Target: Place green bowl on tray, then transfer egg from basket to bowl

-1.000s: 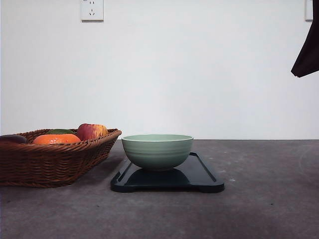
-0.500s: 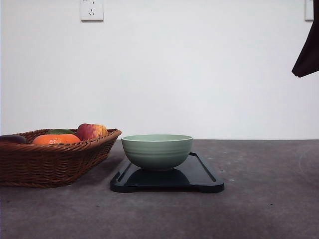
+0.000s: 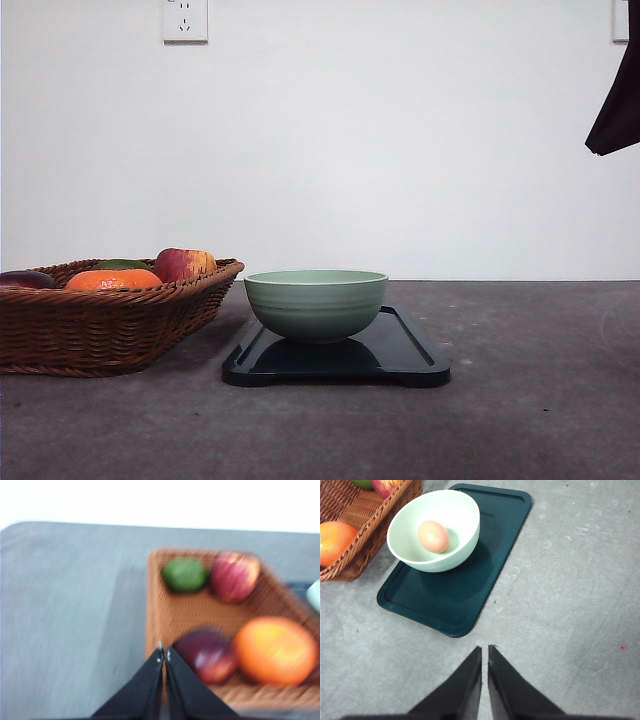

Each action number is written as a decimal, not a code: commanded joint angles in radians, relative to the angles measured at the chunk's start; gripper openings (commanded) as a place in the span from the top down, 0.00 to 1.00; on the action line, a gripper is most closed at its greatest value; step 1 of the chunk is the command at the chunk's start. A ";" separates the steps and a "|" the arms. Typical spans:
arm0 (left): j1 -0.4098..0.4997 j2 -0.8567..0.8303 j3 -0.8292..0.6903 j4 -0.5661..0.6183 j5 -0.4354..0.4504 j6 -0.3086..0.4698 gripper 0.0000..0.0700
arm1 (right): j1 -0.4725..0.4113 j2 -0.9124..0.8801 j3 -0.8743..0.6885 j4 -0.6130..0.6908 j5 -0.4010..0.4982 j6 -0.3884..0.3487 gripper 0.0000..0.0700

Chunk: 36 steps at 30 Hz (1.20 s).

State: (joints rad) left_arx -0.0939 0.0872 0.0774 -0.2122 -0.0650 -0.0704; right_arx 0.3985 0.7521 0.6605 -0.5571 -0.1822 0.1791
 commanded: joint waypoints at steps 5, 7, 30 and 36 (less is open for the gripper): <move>0.039 -0.079 -0.065 0.027 -0.003 0.016 1.00 | 0.005 0.002 0.007 0.010 0.000 -0.008 0.98; 0.044 -0.085 -0.065 0.052 -0.007 0.039 1.00 | 0.005 0.002 0.007 0.011 0.000 -0.008 0.98; 0.043 -0.084 -0.065 0.078 -0.007 0.058 1.00 | 0.005 0.002 0.007 0.011 0.000 -0.008 0.98; 0.043 -0.084 -0.065 0.078 -0.007 0.058 1.00 | -0.025 -0.043 -0.011 0.033 0.119 -0.119 0.98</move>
State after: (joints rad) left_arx -0.0505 0.0044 0.0322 -0.1421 -0.0727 -0.0185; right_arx 0.3800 0.7187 0.6520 -0.5396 -0.0889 0.1085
